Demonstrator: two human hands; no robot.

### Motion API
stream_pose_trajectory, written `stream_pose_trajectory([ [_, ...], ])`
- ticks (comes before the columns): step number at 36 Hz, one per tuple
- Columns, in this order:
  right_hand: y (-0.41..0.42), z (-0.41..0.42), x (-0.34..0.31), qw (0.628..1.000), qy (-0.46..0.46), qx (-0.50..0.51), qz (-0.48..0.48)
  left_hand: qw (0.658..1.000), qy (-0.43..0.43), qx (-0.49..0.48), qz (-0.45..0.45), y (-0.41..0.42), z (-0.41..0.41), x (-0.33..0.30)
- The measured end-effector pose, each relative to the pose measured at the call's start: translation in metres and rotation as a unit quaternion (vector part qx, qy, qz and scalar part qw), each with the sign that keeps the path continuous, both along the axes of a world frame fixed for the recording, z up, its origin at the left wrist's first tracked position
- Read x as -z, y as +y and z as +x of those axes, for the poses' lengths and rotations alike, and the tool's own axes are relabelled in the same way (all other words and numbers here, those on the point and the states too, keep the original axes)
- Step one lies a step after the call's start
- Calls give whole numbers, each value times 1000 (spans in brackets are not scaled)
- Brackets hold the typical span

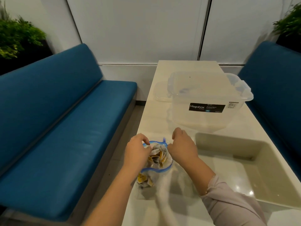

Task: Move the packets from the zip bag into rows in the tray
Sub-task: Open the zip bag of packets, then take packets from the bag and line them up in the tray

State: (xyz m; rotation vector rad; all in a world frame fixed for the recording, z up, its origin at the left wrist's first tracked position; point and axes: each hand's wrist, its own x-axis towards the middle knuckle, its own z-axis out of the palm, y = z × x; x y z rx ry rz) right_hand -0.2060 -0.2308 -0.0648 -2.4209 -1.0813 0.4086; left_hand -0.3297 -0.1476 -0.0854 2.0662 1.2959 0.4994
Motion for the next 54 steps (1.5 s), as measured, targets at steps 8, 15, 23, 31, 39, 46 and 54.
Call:
stream_pose_trajectory([
  [8,18,-2,10,993,45,-106,-20,989,85,6,-119,-22,-11,1],
  [15,7,-2,15,991,32,-109,-77,987,117,102,-48,-16,-16,-10],
  [23,-10,-2,17,996,-8,-78,-50,973,136,186,-4,-4,-21,-10],
  [31,-16,-7,11,994,-86,-64,-33,982,93,161,-39,-13,-19,-11],
  [39,-7,-12,13,983,-150,-96,-36,995,18,95,-8,-17,-16,-7],
  [46,-17,-5,15,985,-140,-85,51,990,-139,3,33,-26,-18,-12],
  [54,-26,0,-2,985,-110,-50,125,972,-204,-58,-104,-32,-10,-21],
])
